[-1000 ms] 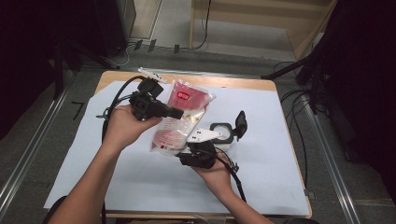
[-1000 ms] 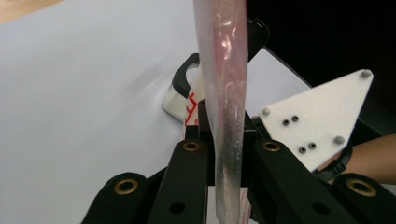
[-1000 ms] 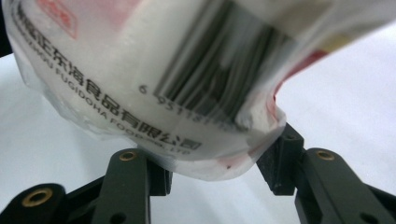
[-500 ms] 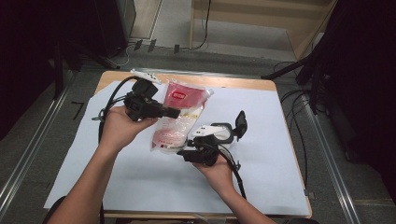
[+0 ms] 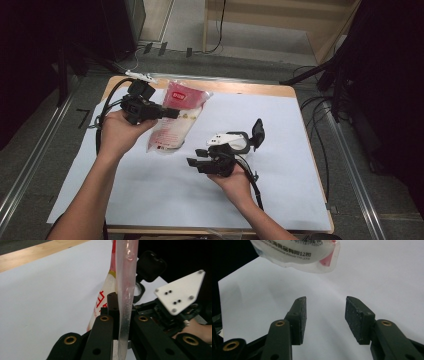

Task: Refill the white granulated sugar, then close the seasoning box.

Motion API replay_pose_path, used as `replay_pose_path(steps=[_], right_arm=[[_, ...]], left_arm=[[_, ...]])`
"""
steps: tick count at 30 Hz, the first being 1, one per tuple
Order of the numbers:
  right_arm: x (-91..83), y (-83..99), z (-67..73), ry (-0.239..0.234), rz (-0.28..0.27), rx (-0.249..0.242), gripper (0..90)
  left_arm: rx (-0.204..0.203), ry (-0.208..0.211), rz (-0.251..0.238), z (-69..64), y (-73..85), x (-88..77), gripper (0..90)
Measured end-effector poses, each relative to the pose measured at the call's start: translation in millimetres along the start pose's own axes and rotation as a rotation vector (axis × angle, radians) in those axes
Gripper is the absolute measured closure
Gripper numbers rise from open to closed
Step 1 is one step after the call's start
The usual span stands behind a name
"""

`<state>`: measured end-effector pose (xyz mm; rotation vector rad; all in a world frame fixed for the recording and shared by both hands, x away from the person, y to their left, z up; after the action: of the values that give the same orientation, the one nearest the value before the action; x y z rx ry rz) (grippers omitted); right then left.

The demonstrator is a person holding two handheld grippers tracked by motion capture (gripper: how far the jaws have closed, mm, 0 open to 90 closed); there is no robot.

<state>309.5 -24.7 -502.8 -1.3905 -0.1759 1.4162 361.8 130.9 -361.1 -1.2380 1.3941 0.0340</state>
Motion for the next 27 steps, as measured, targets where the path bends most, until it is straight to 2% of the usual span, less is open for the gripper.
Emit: replay_pose_path(steps=[1,2,3,4,5,8,11,17,18,19,21,22,27], right_arm=[[0.2,0.8,-0.3,-0.001,0.008,-0.006,51.9],[0.2,0.8,-0.3,-0.001,0.008,-0.006,51.9],[0.2,1.3,-0.4,-0.001,0.016,-0.005,51.9],[1.0,1.9,-0.7,-0.003,0.019,-0.006,51.4],[1.0,1.9,-0.7,-0.003,0.019,-0.006,51.4],[1.5,2.6,-0.1,-0.004,0.029,-0.008,51.2],[1.8,3.1,0.8,0.002,0.032,-0.022,51.1],[2.6,3.4,2.8,-0.002,0.036,-0.042,51.1],[2.6,3.4,2.8,-0.002,0.036,-0.042,51.1],[2.0,3.2,2.6,-0.005,0.033,-0.039,51.1],[1.9,3.2,2.3,-0.005,0.033,-0.038,51.2],[1.5,3.2,1.7,-0.002,0.033,-0.037,51.1],[-0.2,2.5,1.2,0.001,0.029,-0.035,51.2]], left_arm=[[0.000,-0.044,0.009,6.5,1.5,3.7,89.9],[0.000,-0.044,0.009,6.5,1.5,3.7,89.9],[-0.001,-0.068,0.014,11.7,2.6,7.1,89.9],[-0.013,-0.076,0.022,19.2,5.2,12.6,89.9],[-0.013,-0.076,0.022,19.2,5.2,12.6,89.9],[-0.025,-0.093,0.027,34.1,9.4,21.7,89.9],[-0.062,-0.082,0.028,48.4,13.8,30.1,89.9],[-0.054,-0.114,0.002,67.7,20.9,44.8,89.8],[-0.054,-0.114,0.002,67.7,20.9,44.8,89.8],[-0.061,-0.098,-0.029,72.0,22.5,45.5,89.8],[-0.063,-0.098,-0.044,73.7,23.9,44.8,89.7],[-0.066,-0.083,-0.051,74.5,24.6,44.5,89.6],[-0.050,-0.086,-0.030,76.3,30.7,38.1,88.6]])
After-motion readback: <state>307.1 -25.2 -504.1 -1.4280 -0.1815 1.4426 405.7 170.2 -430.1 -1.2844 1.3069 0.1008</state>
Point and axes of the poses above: each handheld gripper's, and its own axes: x roughly forward along the jaws, y roughly out of its underside, z roughly to its left, the point moved 6 cm from there along x, roughly forward along the jaws, and after that the axes turned 6 degrees about z, right-handed, at the moved point
